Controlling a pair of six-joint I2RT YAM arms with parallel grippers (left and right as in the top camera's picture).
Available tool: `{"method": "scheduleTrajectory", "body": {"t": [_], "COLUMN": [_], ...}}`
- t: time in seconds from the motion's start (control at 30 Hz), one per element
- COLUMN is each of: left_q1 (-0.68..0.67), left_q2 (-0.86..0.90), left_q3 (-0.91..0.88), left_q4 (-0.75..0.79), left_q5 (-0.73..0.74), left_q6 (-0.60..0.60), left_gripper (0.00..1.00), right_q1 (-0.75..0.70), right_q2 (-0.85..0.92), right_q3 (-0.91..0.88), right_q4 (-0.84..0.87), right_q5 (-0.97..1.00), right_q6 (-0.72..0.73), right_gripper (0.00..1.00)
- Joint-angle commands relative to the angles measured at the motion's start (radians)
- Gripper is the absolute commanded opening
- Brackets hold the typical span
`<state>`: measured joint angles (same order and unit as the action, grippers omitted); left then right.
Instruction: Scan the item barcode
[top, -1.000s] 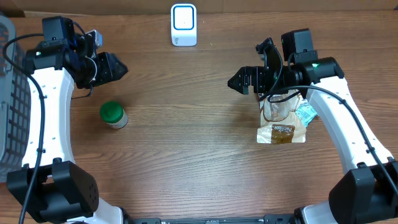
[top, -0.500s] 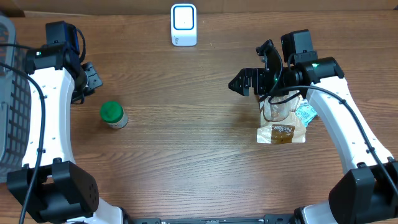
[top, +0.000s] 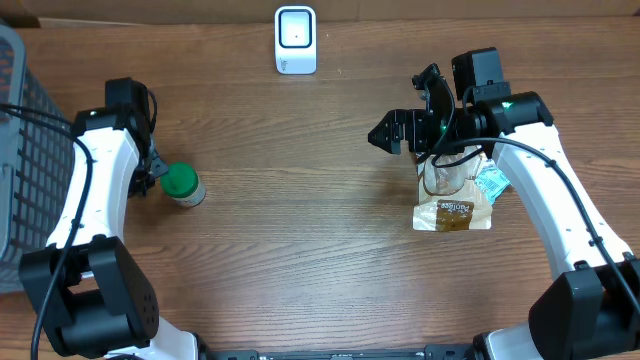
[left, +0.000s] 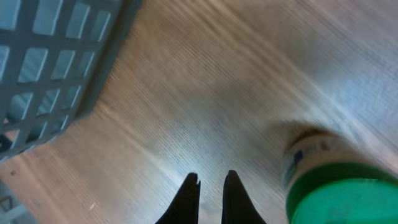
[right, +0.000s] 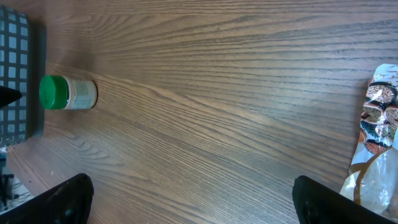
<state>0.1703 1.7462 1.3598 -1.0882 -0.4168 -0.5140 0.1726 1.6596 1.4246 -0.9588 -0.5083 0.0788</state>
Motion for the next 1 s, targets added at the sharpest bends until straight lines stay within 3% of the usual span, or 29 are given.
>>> {"method": "scheduleTrajectory", "body": {"t": [0.0,0.23,0.47,0.73,0.97], "left_q1": [-0.001,-0.002,-0.059,-0.319,-0.427], "left_q2": [0.0,0.0,0.0,0.0,0.0], "left_q3": [-0.056,-0.164,-0.176,-0.176,-0.174], "left_q4": [0.077,0.295,0.33,0.384,0.443], "left_q5": [0.011,0.251,0.479,0.548,0.548], "left_q6": [-0.004,0.14,0.204,0.2,0.169], "left_gripper": [0.04,0.04,0.04,0.04,0.04], "right_q1": [0.002,0.002,0.002,0.002,0.002], "right_q2": [-0.006,-0.006,-0.006,-0.006,-0.006], "right_q3": [-0.005,-0.005,-0.005,-0.005,-0.005], "right_q4": [0.003,0.003,0.004,0.003,0.003], "right_q5": [0.003,0.003,0.003,0.003,0.002], "right_q6": [0.004,0.003,0.004,0.004,0.004], "right_gripper": [1.0,1.0,1.0,1.0,0.99]}}
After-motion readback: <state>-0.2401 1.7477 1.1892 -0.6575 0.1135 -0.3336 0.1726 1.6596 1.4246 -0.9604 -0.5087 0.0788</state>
